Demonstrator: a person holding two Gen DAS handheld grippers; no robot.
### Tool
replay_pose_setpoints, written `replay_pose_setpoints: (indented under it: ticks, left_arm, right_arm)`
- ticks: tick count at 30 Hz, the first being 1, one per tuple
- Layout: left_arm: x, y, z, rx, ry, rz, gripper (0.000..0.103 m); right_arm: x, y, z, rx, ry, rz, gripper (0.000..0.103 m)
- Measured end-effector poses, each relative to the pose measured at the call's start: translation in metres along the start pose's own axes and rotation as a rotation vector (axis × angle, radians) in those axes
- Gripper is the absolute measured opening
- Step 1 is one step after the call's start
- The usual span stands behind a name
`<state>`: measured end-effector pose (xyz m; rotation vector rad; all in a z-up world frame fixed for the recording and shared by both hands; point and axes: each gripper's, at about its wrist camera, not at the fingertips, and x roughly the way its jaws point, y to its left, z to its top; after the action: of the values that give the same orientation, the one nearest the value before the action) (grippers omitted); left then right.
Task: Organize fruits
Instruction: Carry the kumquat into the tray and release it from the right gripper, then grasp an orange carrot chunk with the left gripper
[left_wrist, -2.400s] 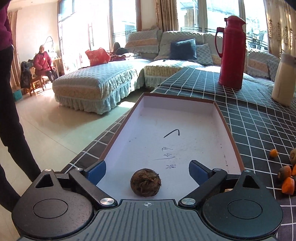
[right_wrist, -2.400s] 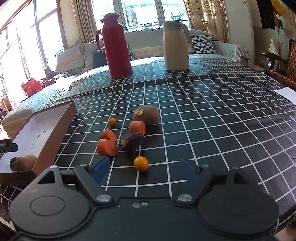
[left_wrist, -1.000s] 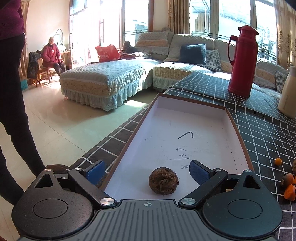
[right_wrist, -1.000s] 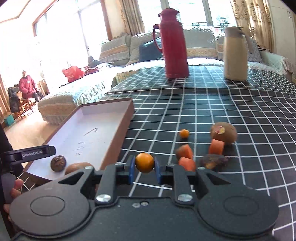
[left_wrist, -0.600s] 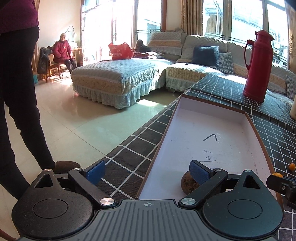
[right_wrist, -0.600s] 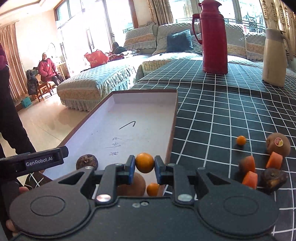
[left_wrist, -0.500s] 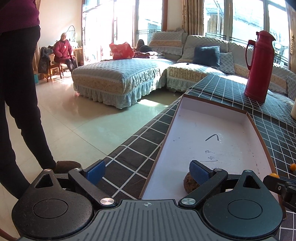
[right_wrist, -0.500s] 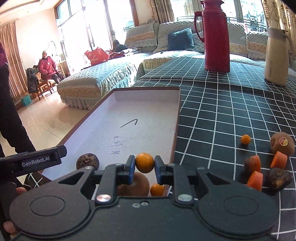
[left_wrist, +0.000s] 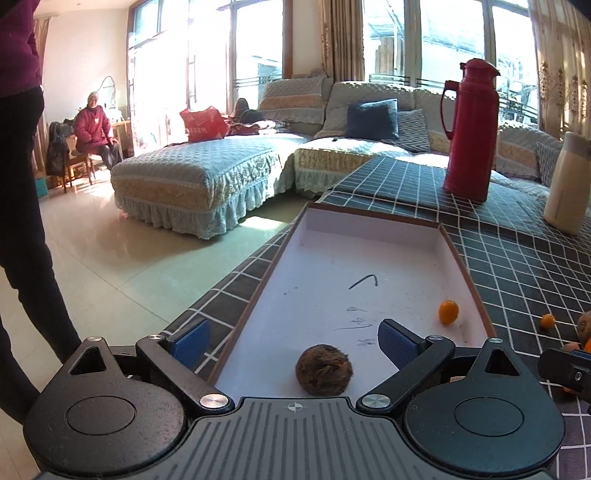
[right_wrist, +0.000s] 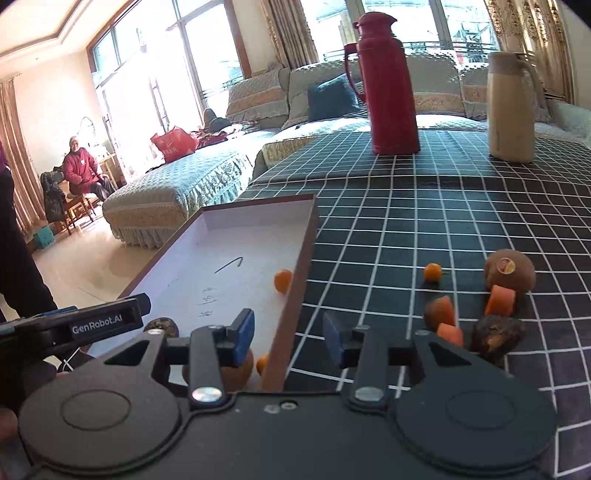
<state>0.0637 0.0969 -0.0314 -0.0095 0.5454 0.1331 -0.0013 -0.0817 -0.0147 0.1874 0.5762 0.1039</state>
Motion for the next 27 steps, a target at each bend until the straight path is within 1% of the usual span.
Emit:
replay_pose_setpoints:
  ticks: [3, 7, 12, 16, 20, 23, 27]
  left_arm:
    - [-0.011, -0.027, 0.001, 0.055, -0.027, -0.068, 0.097]
    - [-0.021, -0.064, -0.002, 0.131, -0.043, -0.143, 0.097]
    - [-0.032, -0.116, -0.008, 0.216, -0.048, -0.229, 0.097]
    - [-0.033, -0.156, -0.02, 0.282, -0.035, -0.267, 0.097]
    - [-0.031, -0.18, -0.03, 0.304, 0.0, -0.295, 0.096]
    - [-0.028, -0.186, -0.035, 0.305, 0.025, -0.329, 0.096]
    - [-0.032, -0.194, -0.039, 0.324, 0.017, -0.353, 0.096]
  right_arm:
    - [-0.02, -0.03, -0.009, 0.045, -0.022, -0.06, 0.041]
    - [-0.04, -0.067, -0.022, 0.086, -0.038, -0.146, 0.041]
    - [-0.057, -0.108, -0.034, 0.175, -0.056, -0.203, 0.041]
    - [-0.067, -0.126, -0.039, 0.209, -0.074, -0.226, 0.041]
    - [-0.073, -0.136, -0.041, 0.213, -0.092, -0.243, 0.041]
    - [-0.073, -0.141, -0.042, 0.224, -0.095, -0.242, 0.042]
    - [-0.072, -0.144, -0.044, 0.232, -0.092, -0.234, 0.042]
